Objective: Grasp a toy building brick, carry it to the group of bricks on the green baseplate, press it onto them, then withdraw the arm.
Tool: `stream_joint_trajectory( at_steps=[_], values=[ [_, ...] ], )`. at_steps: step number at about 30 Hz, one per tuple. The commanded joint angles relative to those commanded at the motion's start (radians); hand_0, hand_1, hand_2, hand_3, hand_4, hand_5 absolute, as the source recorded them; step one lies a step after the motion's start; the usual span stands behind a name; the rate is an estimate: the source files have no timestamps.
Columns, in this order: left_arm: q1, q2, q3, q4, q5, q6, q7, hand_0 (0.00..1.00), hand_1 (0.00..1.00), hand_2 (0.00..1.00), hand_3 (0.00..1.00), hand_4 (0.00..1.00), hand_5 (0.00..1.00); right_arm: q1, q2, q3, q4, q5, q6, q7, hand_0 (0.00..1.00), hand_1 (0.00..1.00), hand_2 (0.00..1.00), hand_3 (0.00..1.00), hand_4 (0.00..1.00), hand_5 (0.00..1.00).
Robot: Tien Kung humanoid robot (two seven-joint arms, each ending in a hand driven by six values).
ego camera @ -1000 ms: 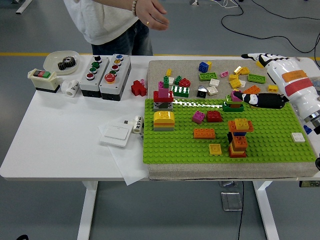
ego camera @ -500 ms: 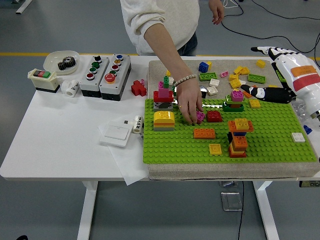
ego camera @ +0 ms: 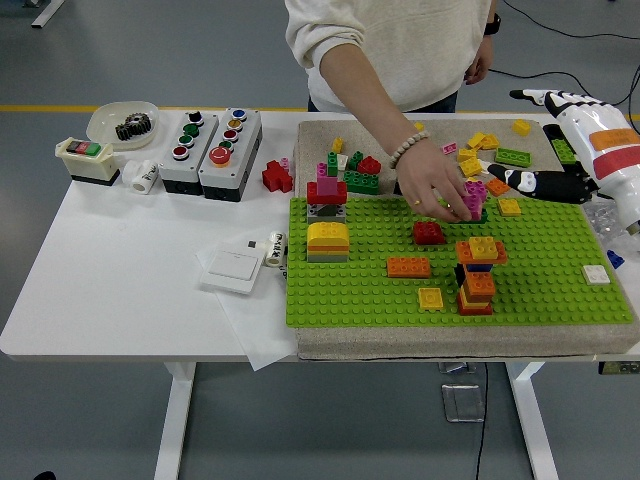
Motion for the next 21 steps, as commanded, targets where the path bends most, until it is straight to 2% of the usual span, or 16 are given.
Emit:
stream_joint_trajectory(
  at_steps=[15,19,21],
  values=[
    [-0.001,0.000,0.006,0.000,-0.009,0.005,0.000,0.549,0.605,0.678,0.607,0.639,0.735,-0.009,-0.003,0.029,-0.024,0.002,-0.001,-0.008,0.759,0.748,0.809,0.841,0.906,0.594],
    [-0.006,0.000,0.014,-0.001,-0.021,0.010,0.000,0.549,0.606,0.678,0.607,0.639,0.734,0.002,-0.015,0.046,-0.058,0.001,0.021,-0.010,0.750,0.748,0.809,0.841,0.903,0.591],
    [-0.008,0.001,0.018,-0.001,-0.027,0.011,-0.001,0.549,0.606,0.678,0.607,0.639,0.734,0.013,-0.028,0.061,-0.096,0.007,0.042,-0.012,0.750,0.748,0.809,0.841,0.903,0.591]
  ],
)
